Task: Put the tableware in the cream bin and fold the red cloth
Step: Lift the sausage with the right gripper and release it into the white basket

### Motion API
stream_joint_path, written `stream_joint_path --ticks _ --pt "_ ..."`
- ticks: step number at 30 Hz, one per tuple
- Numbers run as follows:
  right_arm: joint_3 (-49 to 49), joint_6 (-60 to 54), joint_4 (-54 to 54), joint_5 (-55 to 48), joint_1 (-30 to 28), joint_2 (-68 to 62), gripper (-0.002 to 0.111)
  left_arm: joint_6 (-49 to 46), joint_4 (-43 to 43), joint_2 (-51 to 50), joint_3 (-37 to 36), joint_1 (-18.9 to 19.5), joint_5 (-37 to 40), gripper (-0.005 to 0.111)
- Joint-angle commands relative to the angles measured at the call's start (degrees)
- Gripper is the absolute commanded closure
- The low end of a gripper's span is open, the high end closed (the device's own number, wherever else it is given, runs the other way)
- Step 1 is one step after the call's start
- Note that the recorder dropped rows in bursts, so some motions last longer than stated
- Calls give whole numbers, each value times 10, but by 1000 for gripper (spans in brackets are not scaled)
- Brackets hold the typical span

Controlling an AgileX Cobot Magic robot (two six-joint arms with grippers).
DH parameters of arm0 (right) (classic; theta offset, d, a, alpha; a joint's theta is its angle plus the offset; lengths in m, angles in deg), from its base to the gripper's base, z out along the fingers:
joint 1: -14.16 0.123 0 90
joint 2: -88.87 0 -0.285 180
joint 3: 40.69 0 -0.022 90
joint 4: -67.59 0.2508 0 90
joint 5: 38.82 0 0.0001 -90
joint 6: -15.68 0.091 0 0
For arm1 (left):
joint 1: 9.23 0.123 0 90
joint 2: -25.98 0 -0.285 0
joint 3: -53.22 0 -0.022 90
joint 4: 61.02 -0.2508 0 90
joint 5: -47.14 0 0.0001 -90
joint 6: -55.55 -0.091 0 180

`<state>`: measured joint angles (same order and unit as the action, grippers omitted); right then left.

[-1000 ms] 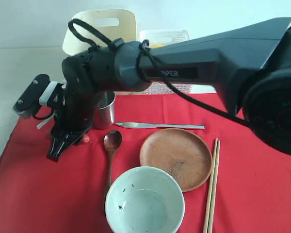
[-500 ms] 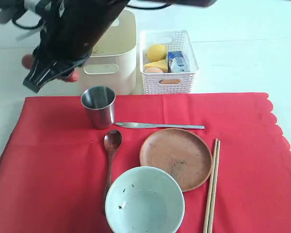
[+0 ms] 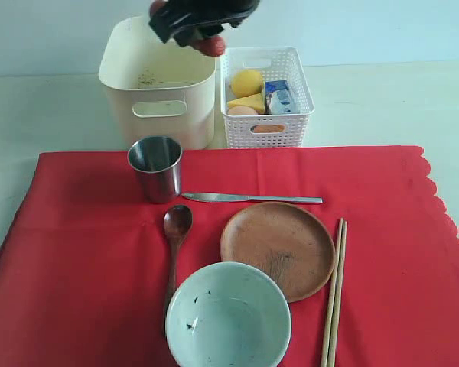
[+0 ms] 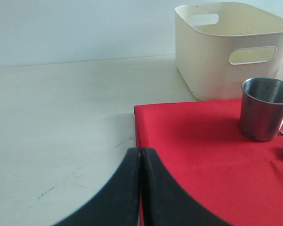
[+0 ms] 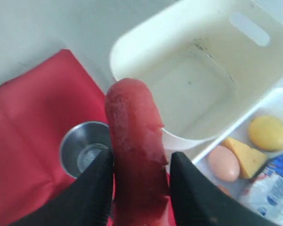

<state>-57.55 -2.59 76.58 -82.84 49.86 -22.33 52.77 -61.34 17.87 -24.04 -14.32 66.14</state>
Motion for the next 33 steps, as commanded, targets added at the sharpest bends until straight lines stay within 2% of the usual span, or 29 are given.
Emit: stream_joint_path --ticks 1,5,10,15,19,23,25,28,33 --pt "55 3 -2 67 -56 5 108 0 3 3 0 1 -5 104" --pt "109 4 8 154 -105 -3 108 0 3 3 0 1 -5 104" --pt "117 25 19 205 -141 -52 108 0 3 3 0 1 -5 104" --pt "117 35 19 292 -146 -114 108 0 3 3 0 1 -5 104" --pt "117 35 74 376 -146 -159 108 0 3 3 0 1 -5 104" --pt "117 35 80 424 -146 -184 107 0 3 3 0 1 -5 104" --pt "117 35 95 429 -145 -190 102 0 3 3 0 1 -5 104" --pt "117 35 103 444 -145 -200 88 0 3 3 0 1 -5 104" --pt "117 33 103 453 -145 -210 58 0 3 3 0 1 -5 104"
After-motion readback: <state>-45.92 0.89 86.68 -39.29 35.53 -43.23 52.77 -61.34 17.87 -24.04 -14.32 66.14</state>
